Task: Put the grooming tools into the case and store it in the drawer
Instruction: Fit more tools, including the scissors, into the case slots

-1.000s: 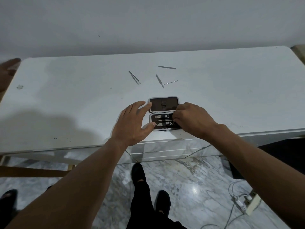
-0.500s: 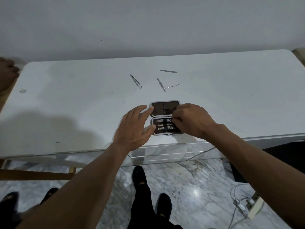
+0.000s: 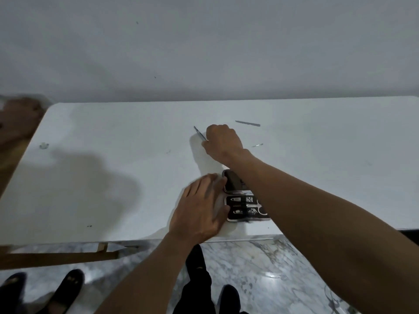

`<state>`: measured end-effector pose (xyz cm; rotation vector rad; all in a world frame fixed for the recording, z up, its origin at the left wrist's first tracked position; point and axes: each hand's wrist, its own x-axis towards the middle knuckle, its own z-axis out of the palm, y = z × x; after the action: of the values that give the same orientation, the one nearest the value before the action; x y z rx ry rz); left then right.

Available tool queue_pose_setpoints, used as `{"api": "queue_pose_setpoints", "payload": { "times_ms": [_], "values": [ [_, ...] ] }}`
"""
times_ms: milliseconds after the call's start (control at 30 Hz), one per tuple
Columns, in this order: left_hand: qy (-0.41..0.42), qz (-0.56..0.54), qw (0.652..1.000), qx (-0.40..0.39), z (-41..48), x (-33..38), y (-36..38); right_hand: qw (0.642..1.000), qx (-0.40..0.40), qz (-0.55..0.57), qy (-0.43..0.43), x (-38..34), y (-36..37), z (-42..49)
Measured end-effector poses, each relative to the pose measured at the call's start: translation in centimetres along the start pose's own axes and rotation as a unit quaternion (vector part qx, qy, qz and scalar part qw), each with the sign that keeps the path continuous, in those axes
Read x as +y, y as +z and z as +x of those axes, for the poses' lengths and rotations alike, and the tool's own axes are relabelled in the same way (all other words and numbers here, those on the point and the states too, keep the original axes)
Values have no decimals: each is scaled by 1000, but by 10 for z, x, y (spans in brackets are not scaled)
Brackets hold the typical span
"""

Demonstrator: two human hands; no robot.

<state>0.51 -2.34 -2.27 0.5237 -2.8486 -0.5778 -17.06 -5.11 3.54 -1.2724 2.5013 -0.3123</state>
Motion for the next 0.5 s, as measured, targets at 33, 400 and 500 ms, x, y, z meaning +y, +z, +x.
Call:
{"api": "queue_pose_setpoints", "payload": {
  "times_ms": [33, 400, 500],
  "values": [
    [-8, -14, 1000, 1, 0, 0, -1, 1000, -3, -5, 1, -2, 0, 4],
    [-8, 14, 1000, -10, -1, 2, -1, 997, -30, 28, 69, 4, -10, 7],
    [0, 27, 1000, -7, -1, 1, 0, 993, -33, 81, 74, 15, -15, -2]
  ]
}}
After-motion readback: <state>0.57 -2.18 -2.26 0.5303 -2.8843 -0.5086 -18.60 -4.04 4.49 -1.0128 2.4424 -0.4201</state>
